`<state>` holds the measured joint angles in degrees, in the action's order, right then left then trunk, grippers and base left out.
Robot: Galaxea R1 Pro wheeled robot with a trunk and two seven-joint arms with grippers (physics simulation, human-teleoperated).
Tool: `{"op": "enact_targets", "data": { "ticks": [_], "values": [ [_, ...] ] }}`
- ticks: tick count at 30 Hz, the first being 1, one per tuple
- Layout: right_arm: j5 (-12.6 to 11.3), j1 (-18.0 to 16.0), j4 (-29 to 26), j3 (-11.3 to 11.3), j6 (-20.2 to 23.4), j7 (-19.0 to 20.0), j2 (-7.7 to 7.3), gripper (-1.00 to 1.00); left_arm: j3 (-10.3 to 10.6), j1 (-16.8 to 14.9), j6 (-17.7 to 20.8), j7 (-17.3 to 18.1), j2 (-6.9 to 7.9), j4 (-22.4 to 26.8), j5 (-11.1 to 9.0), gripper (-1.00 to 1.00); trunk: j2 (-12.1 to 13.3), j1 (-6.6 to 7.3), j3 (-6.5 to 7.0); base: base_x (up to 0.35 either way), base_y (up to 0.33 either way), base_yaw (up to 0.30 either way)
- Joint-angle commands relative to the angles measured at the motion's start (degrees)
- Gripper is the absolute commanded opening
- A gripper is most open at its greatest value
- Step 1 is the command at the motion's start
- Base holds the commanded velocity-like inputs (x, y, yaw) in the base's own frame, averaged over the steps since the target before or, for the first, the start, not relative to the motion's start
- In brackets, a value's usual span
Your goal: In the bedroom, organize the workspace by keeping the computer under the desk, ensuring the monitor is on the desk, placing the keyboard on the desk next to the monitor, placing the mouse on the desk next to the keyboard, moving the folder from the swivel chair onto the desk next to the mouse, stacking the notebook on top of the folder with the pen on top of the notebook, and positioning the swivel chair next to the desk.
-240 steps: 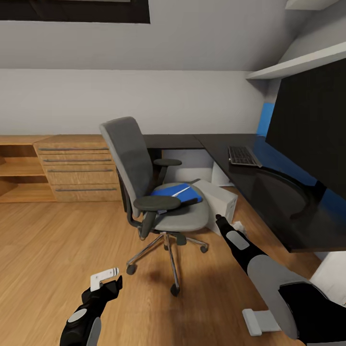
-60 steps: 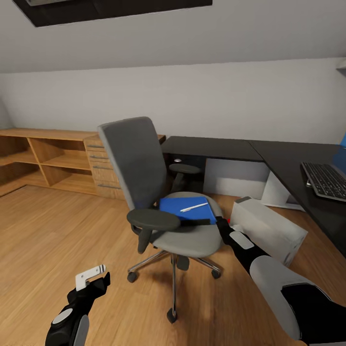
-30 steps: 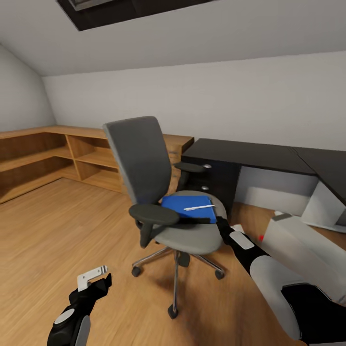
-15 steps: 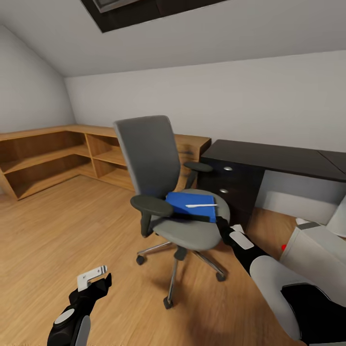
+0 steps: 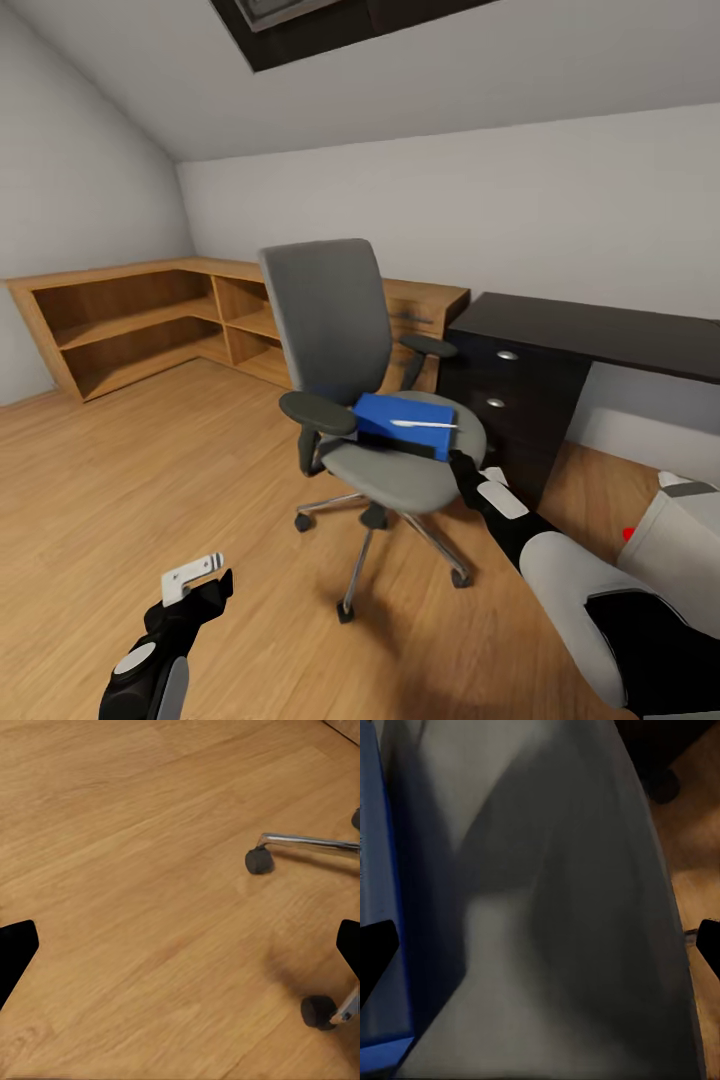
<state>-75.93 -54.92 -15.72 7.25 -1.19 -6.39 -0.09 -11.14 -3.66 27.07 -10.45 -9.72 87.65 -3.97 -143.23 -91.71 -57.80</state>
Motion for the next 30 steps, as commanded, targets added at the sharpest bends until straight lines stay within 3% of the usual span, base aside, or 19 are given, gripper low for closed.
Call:
{"op": "enact_targets", "data": {
  "ticks": [1,9,18,30],
  "values": [
    [-0.4,0.0,-0.1,0.5,-0.1,-0.4,-0.03,1.0,0.0,0.0,0.3,-0.3,-0.03,0.1,-0.4,1.0,0.0,0.01,-0.06,0.0,0.0,0.088],
    [-0.4,0.0,-0.1,0.5,-0.1,-0.3,-0.02,1.0,0.0,0.0,0.3,-0.3,-0.03,0.1,-0.4,1.0,0.0,0.01,-0.06,-0.013,0.0,0.015],
    [-0.3,0.0,-0.3,0.5,-0.2,-0.3,-0.06,1.0,0.4,0.0,0.3,-0.3,-0.03,0.0,-0.3,1.0,0.0,0.01,-0.06,-0.226,0.0,0.0],
    [-0.2,0.0,-0.6,0.4,-0.4,-0.4,-0.29,1.0,0.4,0.0,0.3,-0.3,-0.03,0.0,-0.4,1.0,0.0,0.01,-0.06,-0.012,0.0,0.0]
  ]
}}
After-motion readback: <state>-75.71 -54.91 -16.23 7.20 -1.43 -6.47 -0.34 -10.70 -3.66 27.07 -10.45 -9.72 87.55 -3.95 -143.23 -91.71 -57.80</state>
